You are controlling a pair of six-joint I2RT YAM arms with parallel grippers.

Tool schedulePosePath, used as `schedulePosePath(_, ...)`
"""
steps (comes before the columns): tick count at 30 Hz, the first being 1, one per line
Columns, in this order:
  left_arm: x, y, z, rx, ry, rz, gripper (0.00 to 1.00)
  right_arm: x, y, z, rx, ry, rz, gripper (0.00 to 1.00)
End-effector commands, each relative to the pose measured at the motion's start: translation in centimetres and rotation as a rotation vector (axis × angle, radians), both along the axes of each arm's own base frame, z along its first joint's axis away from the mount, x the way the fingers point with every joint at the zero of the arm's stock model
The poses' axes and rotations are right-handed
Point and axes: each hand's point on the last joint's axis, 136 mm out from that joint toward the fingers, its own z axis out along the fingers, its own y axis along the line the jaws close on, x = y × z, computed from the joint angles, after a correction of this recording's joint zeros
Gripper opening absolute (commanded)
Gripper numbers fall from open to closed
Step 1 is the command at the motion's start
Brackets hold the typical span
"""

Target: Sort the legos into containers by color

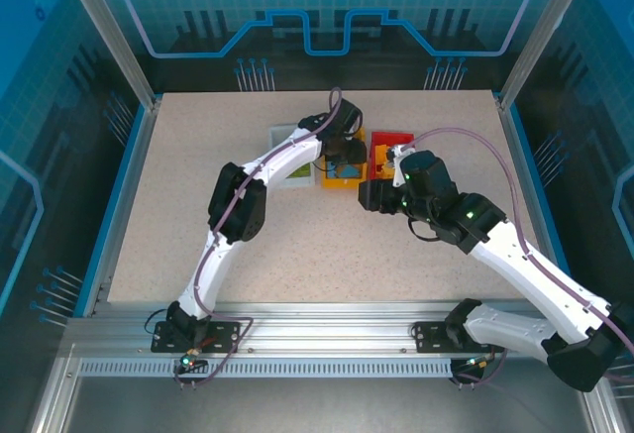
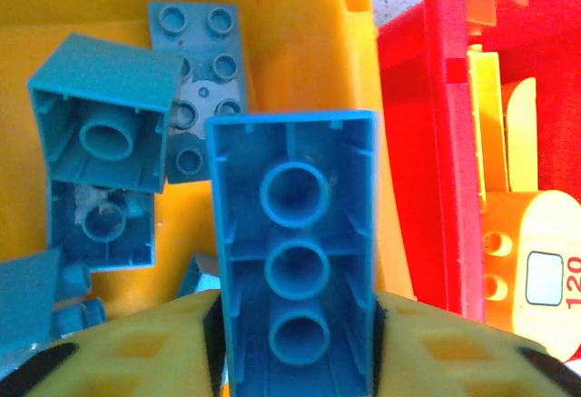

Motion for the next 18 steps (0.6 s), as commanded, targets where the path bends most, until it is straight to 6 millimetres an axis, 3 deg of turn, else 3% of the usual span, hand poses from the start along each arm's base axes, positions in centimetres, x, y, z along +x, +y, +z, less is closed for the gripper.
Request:
schedulePosePath(1,-0.1,0.0,1.5,-0.017,0.002,-0.013,0.55,0.5,0.3,1.4,0.016,-0.036,-0.012,0.66)
schedulePosePath(7,-1.0,1.5,4.6,-0.016,-0.051,0.015,0.62,0.5,-0.3,2.3,0.006,-0.064,-0.030,0.67)
schedulePosePath(13,-3.3,3.8,10.5,-0.062,-0.149,0.071,0.68,0.8,-2.1,3.8,-0.032,-0.103,-0.085,0.69)
schedulePosePath(15,-4.7,4.8,12.2,-0.089,-0.172,0.086,0.75,0.9,-2.9,4.0,-0.049,-0.108,-0.109,0.72)
schedulePosePath(17,-6.2,5.9,13.6,-0.119,-0.178,0.103,0.94,1.0,-4.0,3.8,-0.072,-0.099,-0.148,0.77)
schedulePosePath(18,-7.1,6.6,14.2,-0.138,-0.176,0.109,0.99,1.2,-4.6,3.6,-0.082,-0.092,-0.166,0.98)
